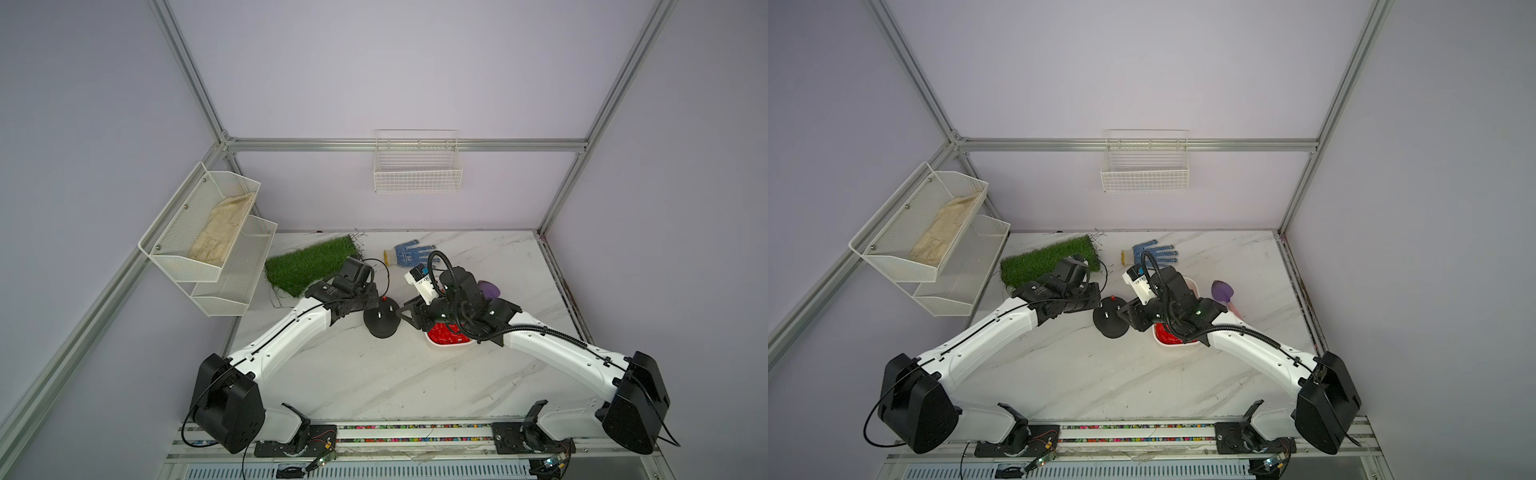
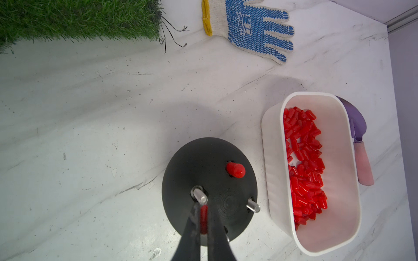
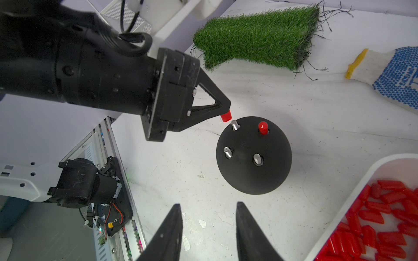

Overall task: Cover the protruding screws with screw protection sleeves
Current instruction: Attach the screw protection sleeve to the screw.

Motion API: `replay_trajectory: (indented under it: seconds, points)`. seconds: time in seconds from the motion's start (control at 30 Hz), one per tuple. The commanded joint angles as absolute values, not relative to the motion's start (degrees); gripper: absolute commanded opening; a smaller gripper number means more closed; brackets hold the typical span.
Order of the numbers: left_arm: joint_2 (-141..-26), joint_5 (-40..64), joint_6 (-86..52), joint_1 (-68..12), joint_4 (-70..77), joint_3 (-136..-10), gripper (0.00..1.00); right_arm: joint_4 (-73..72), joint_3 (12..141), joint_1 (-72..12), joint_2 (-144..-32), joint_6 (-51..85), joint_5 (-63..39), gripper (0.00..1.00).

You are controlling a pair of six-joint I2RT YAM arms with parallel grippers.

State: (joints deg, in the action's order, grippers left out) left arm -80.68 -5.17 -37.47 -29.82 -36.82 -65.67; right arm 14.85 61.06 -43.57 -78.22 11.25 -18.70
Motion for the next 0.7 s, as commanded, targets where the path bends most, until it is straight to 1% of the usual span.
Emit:
replay_trajectory:
  seconds: [0.0,0.67]
  points:
    - [-80.4,-6.4,-38.0,-30.1,-34.5,-64.0,0.07,15.6,61.0,-43.9,-76.4,10.4,-18.3,0.41]
    - [-82.7,-6.1,-38.5,-30.1,-33.9,-63.4,0.07,16.3,61.1,-44.0,-75.7,10.2,-18.5,0.42]
